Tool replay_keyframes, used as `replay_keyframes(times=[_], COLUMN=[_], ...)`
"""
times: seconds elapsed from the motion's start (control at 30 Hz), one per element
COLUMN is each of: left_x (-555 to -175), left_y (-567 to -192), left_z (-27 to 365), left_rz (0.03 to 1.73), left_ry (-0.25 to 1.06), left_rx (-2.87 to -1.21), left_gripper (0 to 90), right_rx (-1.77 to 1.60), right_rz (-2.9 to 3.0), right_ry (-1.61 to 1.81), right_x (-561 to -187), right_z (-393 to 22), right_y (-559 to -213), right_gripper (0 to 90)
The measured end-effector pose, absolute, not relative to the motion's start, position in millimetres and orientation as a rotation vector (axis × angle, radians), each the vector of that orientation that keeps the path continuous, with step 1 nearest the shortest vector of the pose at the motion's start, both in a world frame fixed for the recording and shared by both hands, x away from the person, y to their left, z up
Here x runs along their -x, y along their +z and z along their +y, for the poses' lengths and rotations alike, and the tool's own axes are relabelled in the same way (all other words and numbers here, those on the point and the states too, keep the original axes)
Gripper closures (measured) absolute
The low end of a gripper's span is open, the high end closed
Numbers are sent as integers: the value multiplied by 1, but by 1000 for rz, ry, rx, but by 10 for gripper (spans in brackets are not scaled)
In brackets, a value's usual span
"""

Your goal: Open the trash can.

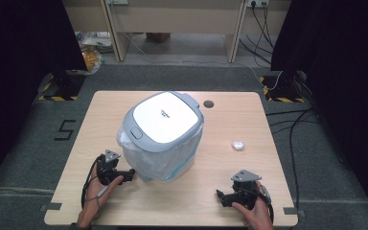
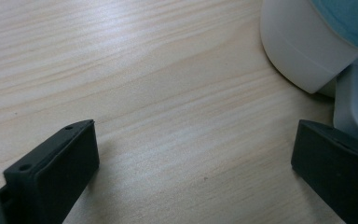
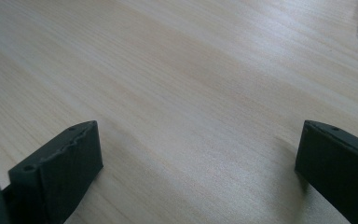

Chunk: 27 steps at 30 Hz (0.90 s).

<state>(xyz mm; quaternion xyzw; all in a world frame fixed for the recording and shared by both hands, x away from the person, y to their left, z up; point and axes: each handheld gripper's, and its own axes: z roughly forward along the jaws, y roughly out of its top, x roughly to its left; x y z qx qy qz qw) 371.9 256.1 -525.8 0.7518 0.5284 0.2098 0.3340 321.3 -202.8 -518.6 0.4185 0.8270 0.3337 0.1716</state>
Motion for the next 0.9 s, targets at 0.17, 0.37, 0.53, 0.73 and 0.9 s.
replay_keyframes(times=[0.17,0.37,0.53,0.73,0.9], left_x=[-370,-367,-360,-354,-351], left_y=[-525,-523,-518,-509,-505], left_z=[260,265,267,261,256], left_rz=[1383,1372,1373,1333,1301], left_ry=[542,523,487,488,464], left_rx=[-1924,-1911,-1893,-1884,-1871], left_gripper=[80,141,150,150,150], right_rx=[-1189,-1188,-1188,-1187,-1187], right_rz=[2348,2348,2346,2345,2345], right_ry=[948,947,949,948,948], right_x=[-321,-321,-321,-321,-321], right_z=[-203,-203,-203,-203,-203], right_y=[-519,-519,-519,-519,-519], right_gripper=[5,5,5,5,5])
